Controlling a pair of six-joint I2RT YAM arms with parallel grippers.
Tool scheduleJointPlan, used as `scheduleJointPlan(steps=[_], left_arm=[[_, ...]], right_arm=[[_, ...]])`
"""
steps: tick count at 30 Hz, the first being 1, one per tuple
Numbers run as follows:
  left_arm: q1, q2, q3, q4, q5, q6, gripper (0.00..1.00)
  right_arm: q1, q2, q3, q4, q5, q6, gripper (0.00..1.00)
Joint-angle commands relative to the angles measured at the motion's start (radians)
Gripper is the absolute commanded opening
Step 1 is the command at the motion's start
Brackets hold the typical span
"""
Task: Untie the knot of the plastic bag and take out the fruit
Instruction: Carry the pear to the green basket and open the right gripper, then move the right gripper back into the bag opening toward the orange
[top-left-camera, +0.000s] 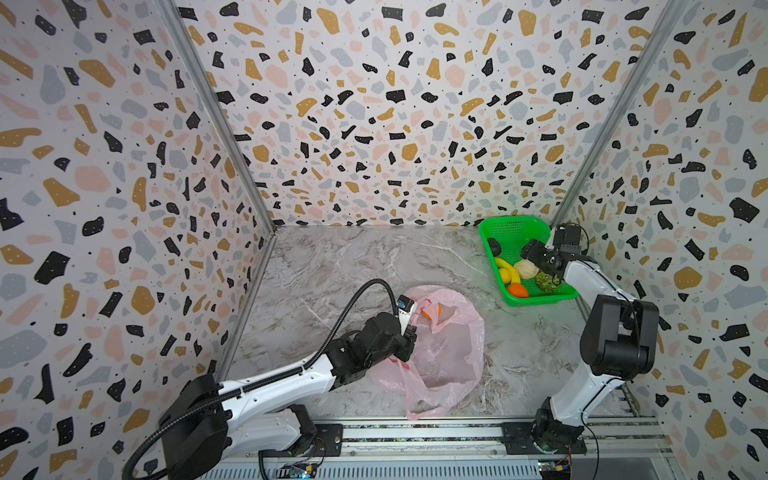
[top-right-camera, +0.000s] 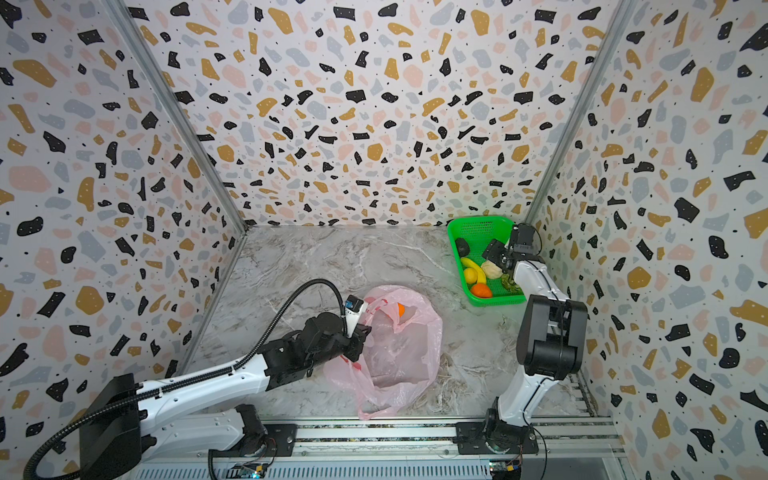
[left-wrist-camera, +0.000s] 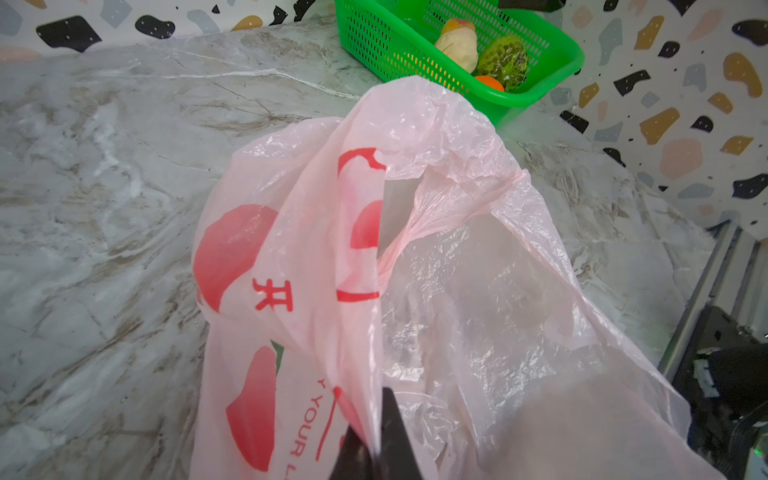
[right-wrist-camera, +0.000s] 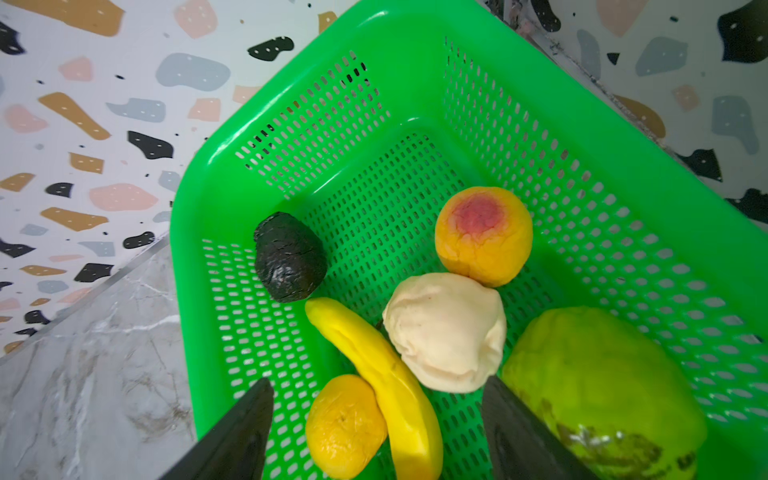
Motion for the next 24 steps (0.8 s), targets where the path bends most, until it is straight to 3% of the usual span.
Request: scheduleJointPlan(steps=[1, 7, 13, 18, 24], left_arm=[[0.004, 0.003, 0.063, -0.014, -0.005, 0.037, 0.3], [0.019, 0.064, 0.168, -0.07, 0.009, 0.099, 0.59], [0.02, 0.249, 0.382, -0.243, 0.015, 0.205, 0.67], [0.037, 0.369, 0.459, -0.3, -0.039, 0.245, 0.62], [0.07, 0.415, 0.489, -0.288, -0.012, 0.274, 0.37]], right_arm=[[0.034, -0.114, -0.047, -0.028, -0.034, -0.01, 0.8], [0.095, -0.248, -0.15, -0.058, -0.065, -0.022, 0.8], [0.168, -0.398, -0.221, -0.134, -0.078, -0.043, 0.81], [0.224, -0.539, -0.255, -0.24, -0.129, -0.065, 0.82], [0.347, -0.662, -0.305, -0.382, -0.22, -0.084, 0.82]])
